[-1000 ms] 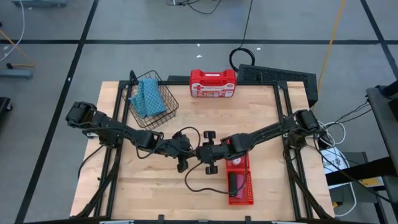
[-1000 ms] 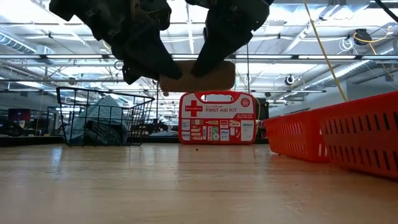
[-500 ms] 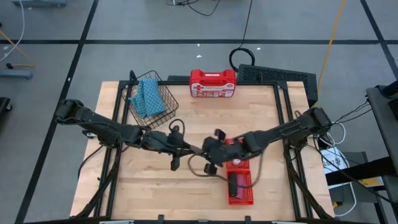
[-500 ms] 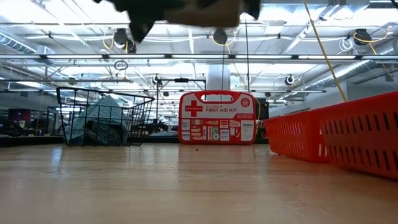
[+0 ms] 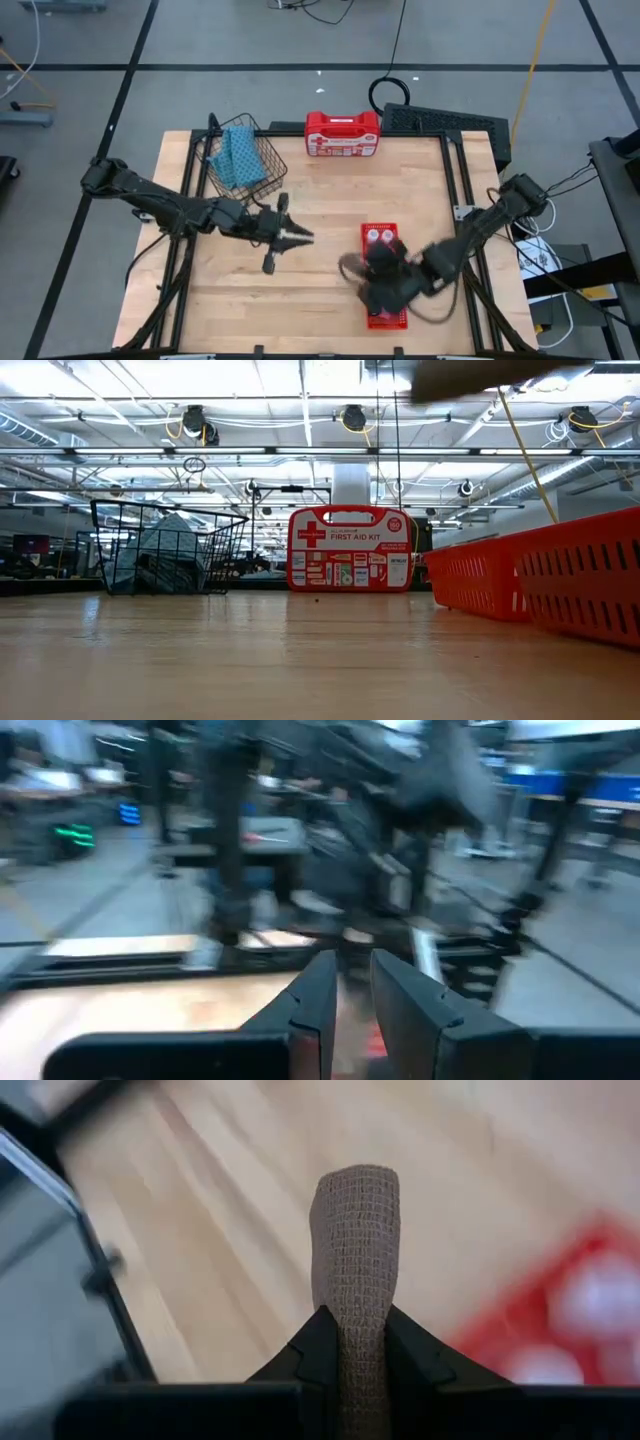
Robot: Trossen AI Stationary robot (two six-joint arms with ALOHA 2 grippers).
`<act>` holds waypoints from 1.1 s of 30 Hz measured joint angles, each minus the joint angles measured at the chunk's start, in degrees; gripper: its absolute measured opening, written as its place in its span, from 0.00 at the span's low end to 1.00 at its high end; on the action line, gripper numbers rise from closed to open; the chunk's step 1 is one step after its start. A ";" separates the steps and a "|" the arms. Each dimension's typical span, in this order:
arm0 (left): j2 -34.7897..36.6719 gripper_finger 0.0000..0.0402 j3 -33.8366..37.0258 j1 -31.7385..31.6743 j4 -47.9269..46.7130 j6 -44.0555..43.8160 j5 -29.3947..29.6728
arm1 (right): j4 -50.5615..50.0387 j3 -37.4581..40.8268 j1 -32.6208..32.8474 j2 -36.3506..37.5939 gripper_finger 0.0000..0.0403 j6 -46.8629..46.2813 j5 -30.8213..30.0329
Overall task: Pick & Place Medicine items
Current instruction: Put the brown bandage into the bottom red basket
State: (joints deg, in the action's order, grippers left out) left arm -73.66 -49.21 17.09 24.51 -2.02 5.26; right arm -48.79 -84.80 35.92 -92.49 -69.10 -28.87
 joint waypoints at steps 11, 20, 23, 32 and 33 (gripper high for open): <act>0.84 0.18 -0.02 0.29 -0.78 2.84 17.26 | -6.32 6.03 15.10 -1.79 0.09 -41.43 -8.54; 0.76 0.18 -0.01 -1.05 -0.89 3.82 20.74 | 6.07 15.61 18.28 -3.32 0.10 -53.24 -5.15; 0.76 0.18 0.00 -1.36 -1.34 3.82 20.72 | 9.24 18.04 17.82 -3.32 0.13 -53.11 -3.99; 0.76 0.18 0.00 -1.36 -1.74 3.79 20.74 | 21.95 24.60 17.69 -3.25 0.38 -45.57 -6.38; 0.74 0.18 0.00 -1.37 -1.76 3.74 20.74 | 23.16 25.41 17.68 -3.25 0.41 -45.31 -6.84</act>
State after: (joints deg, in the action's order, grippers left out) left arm -72.92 -49.21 15.72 22.75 1.72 26.00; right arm -25.64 -59.39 53.60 -95.74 -114.42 -35.71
